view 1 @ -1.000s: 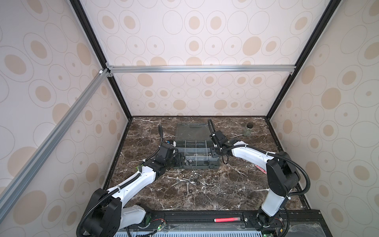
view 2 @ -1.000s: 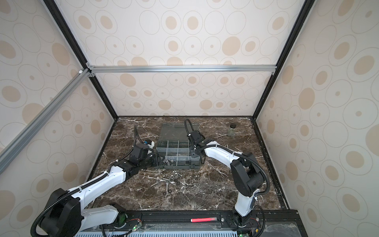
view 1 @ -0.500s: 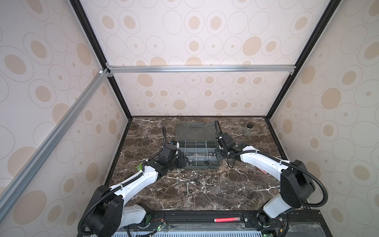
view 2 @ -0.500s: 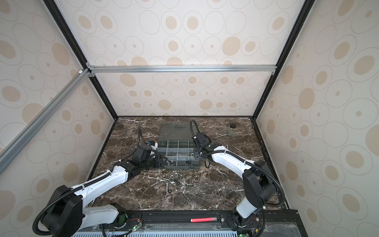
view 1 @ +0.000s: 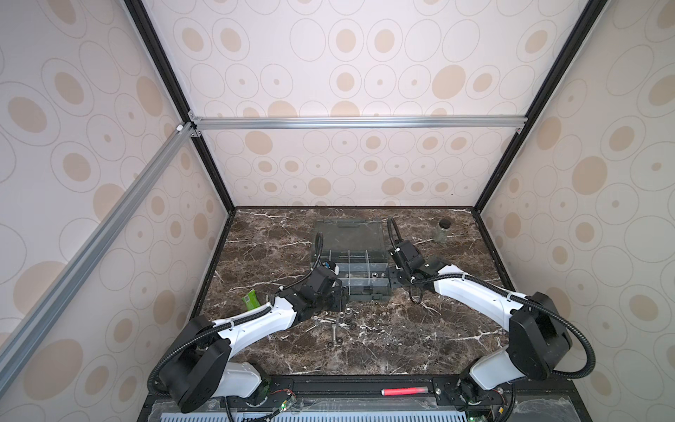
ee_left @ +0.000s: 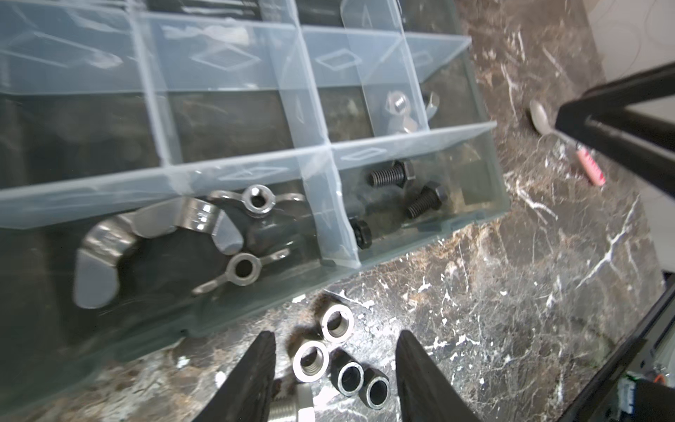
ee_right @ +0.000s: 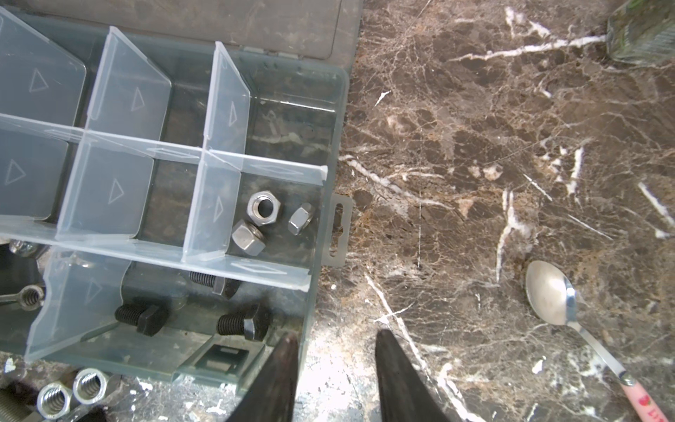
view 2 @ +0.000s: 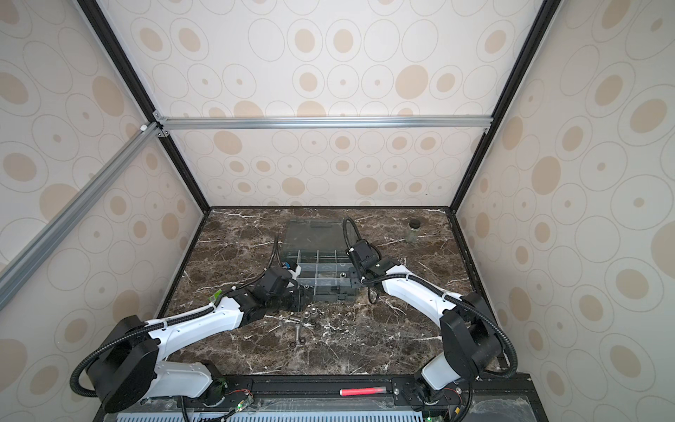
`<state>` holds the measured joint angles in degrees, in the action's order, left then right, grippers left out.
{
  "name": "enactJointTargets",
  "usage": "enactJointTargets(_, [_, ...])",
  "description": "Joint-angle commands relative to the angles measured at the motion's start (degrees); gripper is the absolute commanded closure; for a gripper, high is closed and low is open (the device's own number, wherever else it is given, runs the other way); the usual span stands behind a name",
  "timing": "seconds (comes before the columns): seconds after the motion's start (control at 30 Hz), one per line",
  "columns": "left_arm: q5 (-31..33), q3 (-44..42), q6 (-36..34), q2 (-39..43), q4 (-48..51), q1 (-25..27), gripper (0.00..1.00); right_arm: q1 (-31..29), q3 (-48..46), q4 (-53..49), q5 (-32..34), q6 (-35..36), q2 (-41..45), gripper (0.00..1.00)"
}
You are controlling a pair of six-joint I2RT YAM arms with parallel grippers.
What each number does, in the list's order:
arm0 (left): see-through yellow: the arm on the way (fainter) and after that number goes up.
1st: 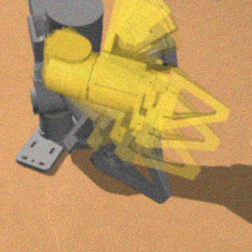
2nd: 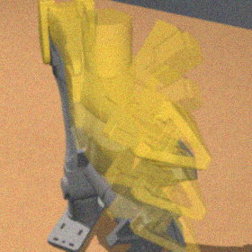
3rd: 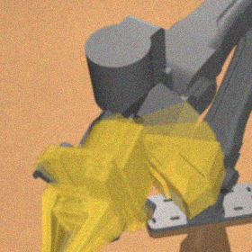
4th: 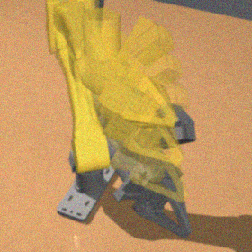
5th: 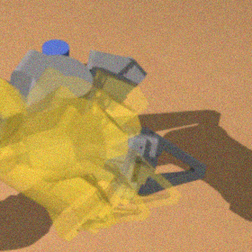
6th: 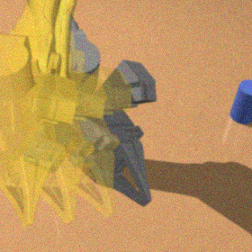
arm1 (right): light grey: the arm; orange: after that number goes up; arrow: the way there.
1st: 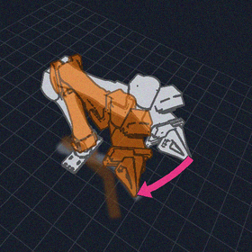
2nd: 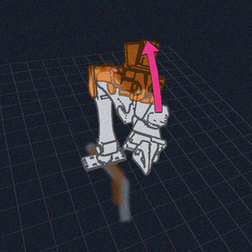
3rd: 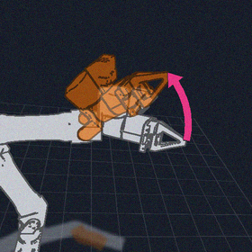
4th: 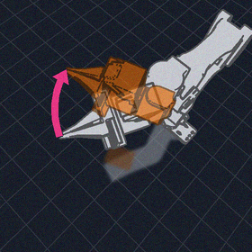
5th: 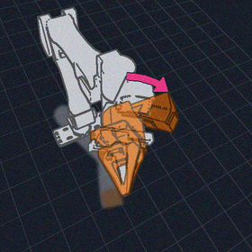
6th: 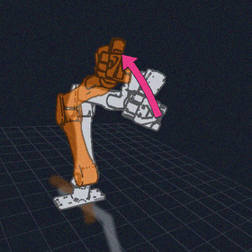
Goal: Sort the screws and nuts into containers
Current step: 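Move the left gripper toward the nut pile while the right gripper draws back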
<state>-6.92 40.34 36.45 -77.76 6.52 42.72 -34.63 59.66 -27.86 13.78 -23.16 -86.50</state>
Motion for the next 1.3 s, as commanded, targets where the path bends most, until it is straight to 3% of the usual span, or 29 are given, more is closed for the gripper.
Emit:
enactJointTargets(0.0, [1.9, 2.8, -0.3, -2.0, 0.4, 2.3, 0.47, 0.5, -1.4, -0.9, 1.2, -1.3, 2.2, 0.61])
enactJointTargets(0.33, [7.4, 8.4, -3.4, -8.8, 4.8, 7.4, 0.50, 0.6, -2.9, -1.0, 1.7, -1.8, 3.5, 0.61])
enactJointTargets(1.27, [10.4, 9.1, -4.6, -17.6, 5.3, 9.6, 0.56, 0.9, -5.1, -0.5, 1.1, -3.3, 3.7, 0.60])
